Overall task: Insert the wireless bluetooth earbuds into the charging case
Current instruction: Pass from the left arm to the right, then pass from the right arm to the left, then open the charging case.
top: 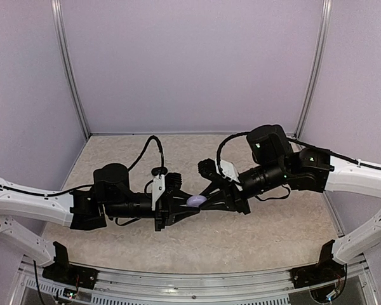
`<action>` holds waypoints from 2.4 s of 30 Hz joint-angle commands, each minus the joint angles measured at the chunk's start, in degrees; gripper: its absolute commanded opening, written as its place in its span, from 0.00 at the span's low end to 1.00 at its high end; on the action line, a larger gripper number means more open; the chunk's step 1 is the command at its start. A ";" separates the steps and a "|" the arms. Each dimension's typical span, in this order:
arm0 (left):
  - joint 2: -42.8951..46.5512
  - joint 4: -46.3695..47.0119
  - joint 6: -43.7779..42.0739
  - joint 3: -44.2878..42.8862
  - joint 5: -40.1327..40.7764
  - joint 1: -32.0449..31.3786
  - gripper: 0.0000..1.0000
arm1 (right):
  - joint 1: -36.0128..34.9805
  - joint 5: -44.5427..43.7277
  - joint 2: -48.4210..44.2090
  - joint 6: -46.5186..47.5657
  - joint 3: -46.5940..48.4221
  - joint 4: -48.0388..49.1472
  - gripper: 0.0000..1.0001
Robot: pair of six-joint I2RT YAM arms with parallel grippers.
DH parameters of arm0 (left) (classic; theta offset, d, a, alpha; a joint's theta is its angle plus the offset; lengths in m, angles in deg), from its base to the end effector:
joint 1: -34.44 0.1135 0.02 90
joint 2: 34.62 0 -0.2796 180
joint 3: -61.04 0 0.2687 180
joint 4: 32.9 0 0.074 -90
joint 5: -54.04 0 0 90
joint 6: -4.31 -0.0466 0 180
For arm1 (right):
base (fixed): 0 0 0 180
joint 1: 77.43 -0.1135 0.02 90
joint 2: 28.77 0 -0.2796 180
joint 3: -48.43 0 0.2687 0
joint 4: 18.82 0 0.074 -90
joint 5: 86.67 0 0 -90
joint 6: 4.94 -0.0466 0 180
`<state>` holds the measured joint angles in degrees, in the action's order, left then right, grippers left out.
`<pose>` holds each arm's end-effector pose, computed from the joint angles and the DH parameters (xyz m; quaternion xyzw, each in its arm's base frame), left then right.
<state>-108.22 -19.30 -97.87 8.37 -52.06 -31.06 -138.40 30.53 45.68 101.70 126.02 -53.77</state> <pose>0.1167 -0.2873 0.2706 0.5383 0.5211 -0.3874 0.5372 0.1325 0.2827 0.3367 -0.6213 0.5902 0.3686 0.3602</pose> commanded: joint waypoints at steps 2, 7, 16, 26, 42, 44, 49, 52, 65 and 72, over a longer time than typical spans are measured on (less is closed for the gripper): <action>1.12 3.99 0.20 1.16 1.37 0.01 0.36 | -0.76 -0.57 -0.92 -1.71 1.30 1.83 0.08; 1.55 5.47 0.76 2.06 1.75 0.07 0.45 | -0.81 -1.35 -3.87 -2.76 -0.34 5.81 0.07; 1.35 6.30 1.89 1.71 1.71 0.17 0.40 | -0.80 -0.80 -4.89 -3.33 -0.95 6.91 0.06; 2.43 9.54 3.76 2.24 1.90 0.17 0.43 | -0.87 0.32 -3.80 -4.07 -1.75 8.28 0.06; 1.65 13.01 5.93 3.12 0.18 0.20 0.29 | -0.78 -0.83 -4.03 -4.26 -2.37 9.52 0.06; 1.50 13.13 6.24 3.15 0.60 0.24 0.26 | -0.82 -0.75 -4.06 -4.16 -2.44 9.63 0.07; 1.45 13.02 6.22 3.34 0.54 0.33 0.16 | -0.82 -0.53 -4.85 -4.59 -2.99 10.28 0.26; 1.68 12.91 5.25 3.59 -0.55 0.37 0.10 | -0.77 -1.29 -5.83 -5.40 -3.52 11.31 0.40; 1.96 11.75 0.88 3.72 -1.99 -1.17 0.01 | 0.46 -5.48 -6.71 -7.33 -1.94 11.64 0.43; 1.96 11.68 0.23 4.08 -1.72 -1.14 0.00 | 2.62 -2.85 -8.49 -9.55 -2.13 14.21 0.42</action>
<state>-106.89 -7.96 -96.23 11.56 -52.12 -31.28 -137.55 27.90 39.19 94.20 122.88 -43.17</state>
